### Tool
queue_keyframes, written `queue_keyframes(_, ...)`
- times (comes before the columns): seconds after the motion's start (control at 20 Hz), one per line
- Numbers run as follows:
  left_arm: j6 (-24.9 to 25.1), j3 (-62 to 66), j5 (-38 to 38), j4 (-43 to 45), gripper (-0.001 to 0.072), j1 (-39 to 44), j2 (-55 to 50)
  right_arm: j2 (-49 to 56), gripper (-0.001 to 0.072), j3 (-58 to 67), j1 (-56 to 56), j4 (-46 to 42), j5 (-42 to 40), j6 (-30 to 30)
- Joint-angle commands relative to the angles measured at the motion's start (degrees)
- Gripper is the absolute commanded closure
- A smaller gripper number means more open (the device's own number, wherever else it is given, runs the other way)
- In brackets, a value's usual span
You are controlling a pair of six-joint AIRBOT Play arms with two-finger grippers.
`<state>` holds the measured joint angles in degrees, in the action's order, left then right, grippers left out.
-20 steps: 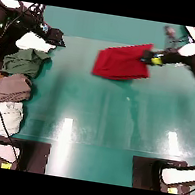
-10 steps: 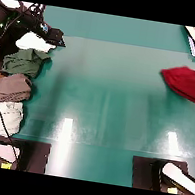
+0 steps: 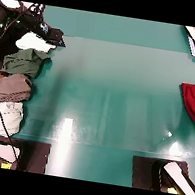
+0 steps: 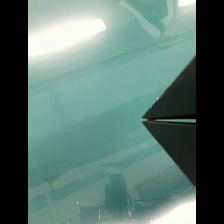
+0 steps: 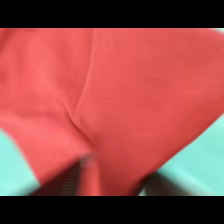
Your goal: Fold the shirts.
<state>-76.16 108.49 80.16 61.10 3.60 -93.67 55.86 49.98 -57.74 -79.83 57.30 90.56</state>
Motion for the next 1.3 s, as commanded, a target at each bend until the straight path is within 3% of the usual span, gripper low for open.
queue_keyframes(0.0, 0.1, 0.0, -0.2, 0.0, 0.0686, 0.0, 0.0, -0.9, 0.0116, 2.9, -1.1, -14.9, 6.9, 0.0)
queue_keyframes(0.1, 0.1, 0.0, -0.2, 0.0, 0.0686, 0.0, 0.0, -0.9, 0.0118, 6.4, -0.9, -14.9, 9.4, 0.1)
queue_keyframes(0.2, 0.1, 0.0, -0.2, 0.0, 0.0686, 0.0, 0.0, -0.9, 0.0120, 9.0, 1.4, -5.4, 10.4, 0.0)
queue_keyframes(0.25, 0.1, 0.0, -0.2, 0.0, 0.0685, 0.2, 0.0, -0.9, 0.0159, 9.4, 4.0, 1.1, 11.3, -0.2)
queue_keyframes(0.35, 0.1, 0.0, -0.2, 0.0, 0.0685, 0.2, 0.0, -0.8, 0.0160, 9.4, 12.4, 11.0, 13.7, -2.8)
queue_keyframes(0.45, 0.2, 0.0, -1.4, 0.0, 0.0685, 0.2, 0.0, -0.4, 0.0179, 9.4, 23.8, 15.3, 15.4, -3.7)
queue_keyframes(0.5, 0.4, 0.0, -2.3, 0.3, 0.0685, 0.2, 0.0, -0.1, 0.0338, 9.4, 29.4, 16.0, 15.4, -3.6)
queue_keyframes(0.55, 1.8, 0.0, -3.0, 0.5, 0.0685, 0.2, 0.0, 0.4, 0.0424, 9.5, 35.5, 16.0, 15.3, -3.6)
queue_keyframes(0.65, 2.7, 0.0, -3.1, 0.5, 0.0686, 0.2, 0.0, 1.9, 0.0428, 9.6, 45.4, 15.8, 15.1, -3.6)
queue_keyframes(0.75, 2.7, 0.0, -3.1, 0.4, 0.0685, 0.2, 0.0, 3.9, 0.0681, 9.6, 52.3, 15.8, 15.1, -3.6)
queue_keyframes(0.95, 2.7, 0.0, -3.3, 0.2, 0.0686, 0.2, 0.0, 6.4, 0.0695, 9.6, 59.7, 15.8, 14.9, -3.6)
queue_keyframes(1.25, 2.7, 0.0, -3.3, 0.2, 0.0685, 0.2, 0.0, 6.6, 0.0695, 9.6, 60.7, 15.8, 14.9, -3.6)
